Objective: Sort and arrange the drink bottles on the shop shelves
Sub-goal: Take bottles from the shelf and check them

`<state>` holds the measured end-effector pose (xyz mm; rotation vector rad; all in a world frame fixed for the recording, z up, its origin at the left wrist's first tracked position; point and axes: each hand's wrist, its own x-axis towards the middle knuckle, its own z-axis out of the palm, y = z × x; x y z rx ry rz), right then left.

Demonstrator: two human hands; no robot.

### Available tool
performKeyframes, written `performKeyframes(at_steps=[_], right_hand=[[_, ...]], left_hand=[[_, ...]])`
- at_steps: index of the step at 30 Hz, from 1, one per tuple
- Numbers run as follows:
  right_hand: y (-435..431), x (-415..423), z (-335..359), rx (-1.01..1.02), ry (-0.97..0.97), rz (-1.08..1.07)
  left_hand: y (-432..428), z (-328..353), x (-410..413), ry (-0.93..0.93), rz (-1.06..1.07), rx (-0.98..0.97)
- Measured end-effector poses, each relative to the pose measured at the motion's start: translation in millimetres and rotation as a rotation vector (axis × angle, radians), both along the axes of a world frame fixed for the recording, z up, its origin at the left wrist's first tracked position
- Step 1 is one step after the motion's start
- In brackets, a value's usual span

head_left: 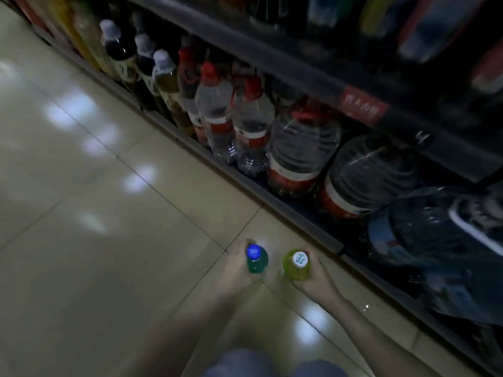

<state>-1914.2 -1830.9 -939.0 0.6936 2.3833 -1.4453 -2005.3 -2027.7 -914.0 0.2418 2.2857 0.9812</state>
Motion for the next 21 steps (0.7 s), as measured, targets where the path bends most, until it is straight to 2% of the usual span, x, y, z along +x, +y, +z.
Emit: performKeyframes(at_steps=[4, 7, 9, 15, 18, 21], right_hand=[[-12, 0, -59, -0.054, -0.035, 0.035], [-21, 4, -68, -0.122, -0.051, 0.014], [-24, 2, -65, -0.138, -0.091, 0.01], [-32, -4, 4, -0.104, -0.158, -0.078], [-36, -13, 66, -0.003, -0.141, 0.036], [-44, -29, 129, 0.09, -0.105, 0.062]], left_hand=[[-16, -59, 4, 0.034, 0.0, 0.005], [-22, -71, 10, 0.01, 0.033, 0.017], [-26, -69, 10, -0.012, -0.017, 0.011], [-59, -2, -6, -0.129, -0.157, -0.096], [-59, 59, -16, -0.088, -0.098, -0.112], [-53, 123, -15, -0.091, -0.013, -0.058]])
